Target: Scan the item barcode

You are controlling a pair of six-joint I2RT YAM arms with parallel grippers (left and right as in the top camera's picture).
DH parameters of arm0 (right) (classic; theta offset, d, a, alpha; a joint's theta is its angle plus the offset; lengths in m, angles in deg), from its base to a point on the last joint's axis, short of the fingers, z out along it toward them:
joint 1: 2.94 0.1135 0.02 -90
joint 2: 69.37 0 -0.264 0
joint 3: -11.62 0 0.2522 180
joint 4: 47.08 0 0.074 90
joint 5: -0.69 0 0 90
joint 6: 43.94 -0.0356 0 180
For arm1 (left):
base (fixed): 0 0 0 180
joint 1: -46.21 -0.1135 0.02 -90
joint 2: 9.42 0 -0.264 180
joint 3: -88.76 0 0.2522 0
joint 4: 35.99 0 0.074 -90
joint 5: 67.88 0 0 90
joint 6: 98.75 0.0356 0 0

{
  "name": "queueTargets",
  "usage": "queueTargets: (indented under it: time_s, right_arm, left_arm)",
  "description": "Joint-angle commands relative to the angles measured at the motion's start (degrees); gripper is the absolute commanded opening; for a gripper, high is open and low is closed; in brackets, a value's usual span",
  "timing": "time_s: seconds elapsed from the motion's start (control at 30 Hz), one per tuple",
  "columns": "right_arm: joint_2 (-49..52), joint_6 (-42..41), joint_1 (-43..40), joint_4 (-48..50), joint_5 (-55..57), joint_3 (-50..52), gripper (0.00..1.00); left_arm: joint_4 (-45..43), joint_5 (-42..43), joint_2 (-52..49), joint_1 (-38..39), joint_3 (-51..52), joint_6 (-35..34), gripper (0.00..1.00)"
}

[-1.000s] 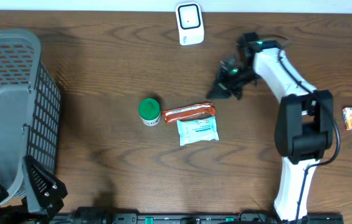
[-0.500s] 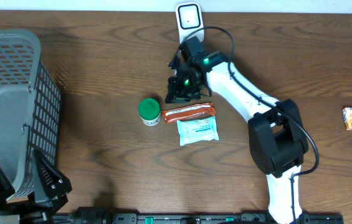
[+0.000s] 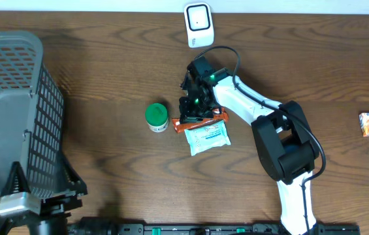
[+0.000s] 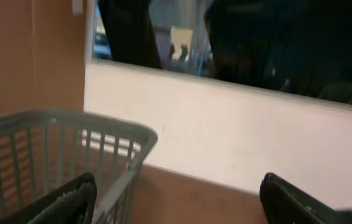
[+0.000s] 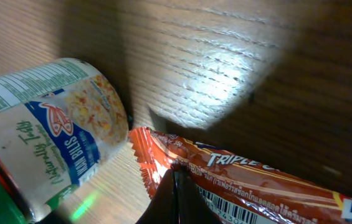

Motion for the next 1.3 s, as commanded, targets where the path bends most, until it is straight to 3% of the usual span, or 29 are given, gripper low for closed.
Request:
queueTargets:
  time_s: [0.0, 0.13, 0.4, 0.73, 0.9, 1.07, 1.13, 1.17, 1.23, 1.27]
  right_arm:
    - [0.9, 4.3, -0.3, -1.0, 3.4, 0.4, 0.01]
    - [-3.7, 4.2, -1.2, -1.8, 0.5, -1.4, 0.01]
    - [-7.8, 4.2, -1.6, -3.3, 5.5, -0.9, 0.01]
    - [-7.7, 2.0, -1.1, 1.7, 12.9, 12.1, 0.01]
    - [-8.2, 2.2, -1.8, 0.5, 13.2, 9.7, 0.01]
    - [-12.9, 4.2, -3.7, -8.1, 12.6, 0.2, 0.01]
    - [-15.1, 8.0, -3.9, -10.3, 12.7, -2.1, 0.24]
    - [-16.5, 12.2, -3.9, -10.7, 13.0, -2.6, 0.44]
    - [-17.6, 20.3, -3.8, -11.0, 15.3, -2.6, 0.71]
    - [-17.6, 23.0, -3.6, -11.1, 17.2, -2.6, 0.77]
  left_arm:
    - [1.3, -0.5, 0.4, 0.3, 0.0, 1.0, 0.84]
    - [3.1, -0.5, 0.4, 0.3, 0.0, 1.0, 0.84]
    - [5.2, -0.5, 0.4, 0.3, 0.0, 1.0, 0.84]
    - [5.4, -0.5, 0.4, 0.3, 0.0, 1.0, 0.84]
    - [5.4, -0.5, 0.4, 0.3, 0.0, 1.0, 0.84]
    - [5.4, -0.5, 0.4, 0.3, 0.0, 1.0, 0.84]
    - [5.4, -0.5, 0.4, 0.3, 0.0, 1.0, 0.84]
    - [5.4, -0.5, 0.4, 0.3, 0.0, 1.0, 0.84]
    - [5.4, -0.5, 0.4, 0.3, 0.0, 1.0, 0.84]
    - [5.4, -0.5, 0.4, 0.3, 0.0, 1.0, 0.84]
